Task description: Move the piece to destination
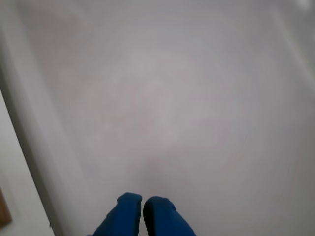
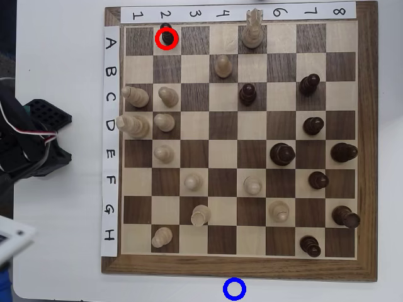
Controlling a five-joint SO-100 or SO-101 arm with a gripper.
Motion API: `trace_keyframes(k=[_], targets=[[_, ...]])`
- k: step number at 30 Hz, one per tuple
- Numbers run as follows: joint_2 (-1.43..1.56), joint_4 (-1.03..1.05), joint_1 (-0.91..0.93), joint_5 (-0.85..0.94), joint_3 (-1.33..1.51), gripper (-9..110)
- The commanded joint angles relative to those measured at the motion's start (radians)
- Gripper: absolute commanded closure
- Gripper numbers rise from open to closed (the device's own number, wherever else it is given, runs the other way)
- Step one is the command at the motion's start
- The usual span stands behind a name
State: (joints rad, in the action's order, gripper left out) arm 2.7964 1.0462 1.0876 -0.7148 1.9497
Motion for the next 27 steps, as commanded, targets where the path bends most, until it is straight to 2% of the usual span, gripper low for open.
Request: trace_keyframes(k=[1, 5, 8, 13, 16, 24, 27], targets=[[-0.133, -0.23, -0.284, -0.356, -0.454, 100], [-0.186, -0.202, -0.471, -0.548, -0.574, 94], [-0.273, -0.041, -0.607, -0.724, -0.744, 92], [-0.456, 0.284, -0.795, -0.865, -1.02, 88], [-0.486, 0.365, -0.867, -0.899, -1.026, 89], [-0.589, 0.64, -1.009, -1.094, -1.022, 101], [-0.6, 0.676, -1.072, -1.092, -0.982, 101]])
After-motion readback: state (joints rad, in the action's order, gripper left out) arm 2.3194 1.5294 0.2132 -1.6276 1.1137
